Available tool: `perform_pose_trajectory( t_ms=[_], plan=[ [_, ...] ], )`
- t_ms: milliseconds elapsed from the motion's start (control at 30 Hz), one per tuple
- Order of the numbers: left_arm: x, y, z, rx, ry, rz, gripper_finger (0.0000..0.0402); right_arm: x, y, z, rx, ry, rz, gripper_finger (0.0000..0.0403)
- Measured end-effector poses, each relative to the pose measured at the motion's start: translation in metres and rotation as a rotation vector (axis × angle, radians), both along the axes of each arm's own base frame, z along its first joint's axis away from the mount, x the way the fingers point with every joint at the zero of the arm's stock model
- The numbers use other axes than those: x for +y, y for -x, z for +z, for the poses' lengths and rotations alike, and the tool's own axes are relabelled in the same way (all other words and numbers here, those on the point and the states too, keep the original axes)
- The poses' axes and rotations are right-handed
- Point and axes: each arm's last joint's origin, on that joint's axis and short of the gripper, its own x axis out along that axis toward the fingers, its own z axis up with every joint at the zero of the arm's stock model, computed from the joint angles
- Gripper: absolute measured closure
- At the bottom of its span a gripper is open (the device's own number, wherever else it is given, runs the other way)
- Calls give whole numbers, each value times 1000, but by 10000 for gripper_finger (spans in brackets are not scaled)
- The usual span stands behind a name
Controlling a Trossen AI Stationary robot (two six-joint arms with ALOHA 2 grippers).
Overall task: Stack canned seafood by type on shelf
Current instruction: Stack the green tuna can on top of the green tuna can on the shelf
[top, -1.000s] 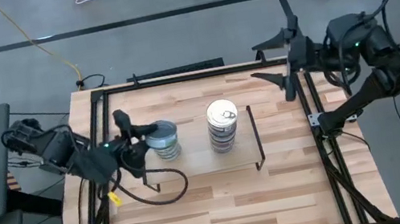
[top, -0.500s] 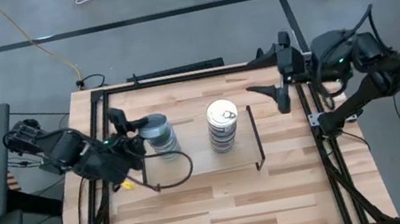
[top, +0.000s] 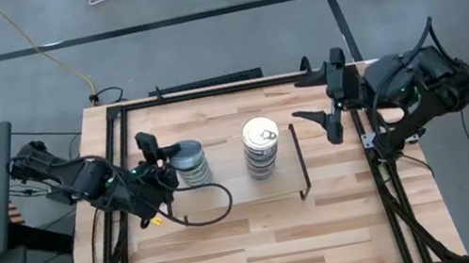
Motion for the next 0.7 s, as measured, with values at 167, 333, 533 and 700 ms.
perform_pose_trajectory(
  t_ms=[167, 333, 533, 700],
  plan=[
    [-2, -2, 1, -20, 41, -16, 260, 0, 0, 0, 0, 1, 0, 79],
    [-2, -3, 1, -18, 57, -27, 226, 0, 0, 0, -2, -4, -2, 79],
    [-2, -3, 2, -38, 48, -11, 169, 0, 0, 0, -3, -6, -3, 79],
    [-3, -4, 2, -55, 61, -7, 131, 1, -1, 0, -1, -6, -3, 79]
  ],
)
